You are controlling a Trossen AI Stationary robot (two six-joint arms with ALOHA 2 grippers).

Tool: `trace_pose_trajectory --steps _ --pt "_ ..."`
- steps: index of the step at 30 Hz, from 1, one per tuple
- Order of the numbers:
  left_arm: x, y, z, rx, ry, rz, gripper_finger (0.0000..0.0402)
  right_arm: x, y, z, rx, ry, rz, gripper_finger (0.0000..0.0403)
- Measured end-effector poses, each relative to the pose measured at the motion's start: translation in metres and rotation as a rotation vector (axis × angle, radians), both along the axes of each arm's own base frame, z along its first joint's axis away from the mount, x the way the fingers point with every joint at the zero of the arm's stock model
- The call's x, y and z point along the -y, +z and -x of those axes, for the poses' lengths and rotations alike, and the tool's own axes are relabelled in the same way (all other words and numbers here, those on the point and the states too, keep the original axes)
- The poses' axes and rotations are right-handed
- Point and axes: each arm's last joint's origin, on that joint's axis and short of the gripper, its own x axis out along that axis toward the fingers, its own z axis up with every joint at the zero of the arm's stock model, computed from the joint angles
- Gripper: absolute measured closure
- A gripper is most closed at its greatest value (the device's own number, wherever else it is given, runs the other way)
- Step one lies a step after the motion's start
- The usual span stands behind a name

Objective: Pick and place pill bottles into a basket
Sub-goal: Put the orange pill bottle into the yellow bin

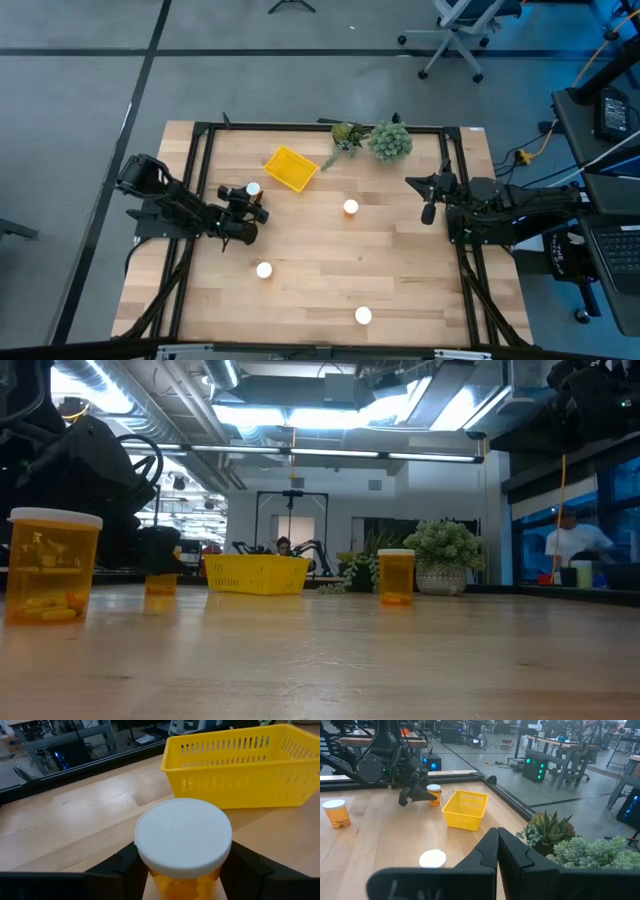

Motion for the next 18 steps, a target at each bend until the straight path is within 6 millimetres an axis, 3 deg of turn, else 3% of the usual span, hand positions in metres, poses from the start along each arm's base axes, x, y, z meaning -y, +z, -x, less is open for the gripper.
trace_pose_trajectory --steps 12,18 --pt "0.001 0.002 -0.003 0.004 -0.026 0.021 0.0207 0.0 0.0 0.0 -0.003 0.0 0.0 0.0393" --pt "0.006 0.014 -0.005 0.018 -0.091 0.035 0.0206 0.0 0.0 0.0 -0.004 0.0 0.0 0.0393"
